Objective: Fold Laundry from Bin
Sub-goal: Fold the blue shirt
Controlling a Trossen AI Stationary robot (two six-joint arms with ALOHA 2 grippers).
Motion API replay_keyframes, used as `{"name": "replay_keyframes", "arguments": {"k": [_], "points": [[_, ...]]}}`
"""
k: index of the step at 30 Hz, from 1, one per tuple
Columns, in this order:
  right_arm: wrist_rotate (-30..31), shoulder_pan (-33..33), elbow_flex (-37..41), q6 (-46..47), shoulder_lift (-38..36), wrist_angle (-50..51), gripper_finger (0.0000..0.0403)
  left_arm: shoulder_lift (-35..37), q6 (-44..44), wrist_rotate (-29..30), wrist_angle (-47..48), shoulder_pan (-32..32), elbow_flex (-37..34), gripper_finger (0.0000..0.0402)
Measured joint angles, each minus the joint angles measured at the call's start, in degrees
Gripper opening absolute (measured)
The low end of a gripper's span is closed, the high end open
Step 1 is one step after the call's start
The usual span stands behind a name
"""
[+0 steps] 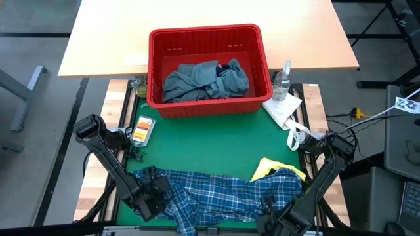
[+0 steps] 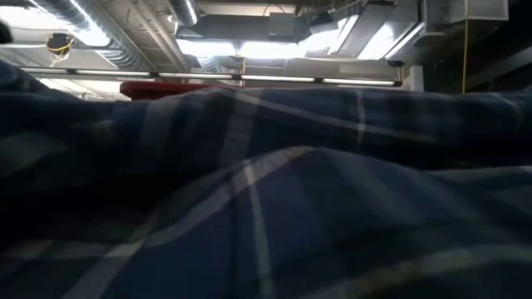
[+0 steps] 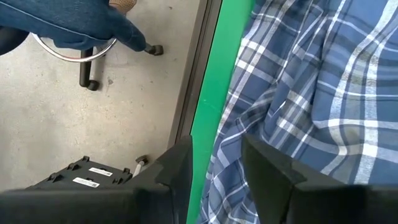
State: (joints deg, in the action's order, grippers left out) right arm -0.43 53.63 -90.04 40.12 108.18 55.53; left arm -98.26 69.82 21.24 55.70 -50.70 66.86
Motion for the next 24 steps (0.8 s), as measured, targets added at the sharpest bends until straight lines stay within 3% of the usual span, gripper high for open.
{"name": "replay_keyframes", "arguments": {"k": [4,9,16,21,24], "points": [[0.0,0.0,0.0,0.0,0.0,0.0,0.0138,0.0,0.3,-2.5,-0.1,-0.1,-0.4,0.0127],[0.0,0.0,0.0,0.0,0.0,0.0,0.0138,0.0,0.5,-2.8,-0.1,-0.5,-0.4,0.0016],[0.6,0.0,0.0,0.5,0.0,1.1,0.0138,0.0,-1.4,-7.8,1.5,-2.2,1.5,0.0003],[7.9,0.0,0.0,5.6,0.0,7.3,0.0138,0.0,-1.1,-11.4,1.4,-5.1,2.3,0.0002],[9.0,-0.1,0.0,6.4,0.0,8.6,0.0138,0.0,0.9,-14.5,1.3,-7.1,2.3,0.0001]]}}
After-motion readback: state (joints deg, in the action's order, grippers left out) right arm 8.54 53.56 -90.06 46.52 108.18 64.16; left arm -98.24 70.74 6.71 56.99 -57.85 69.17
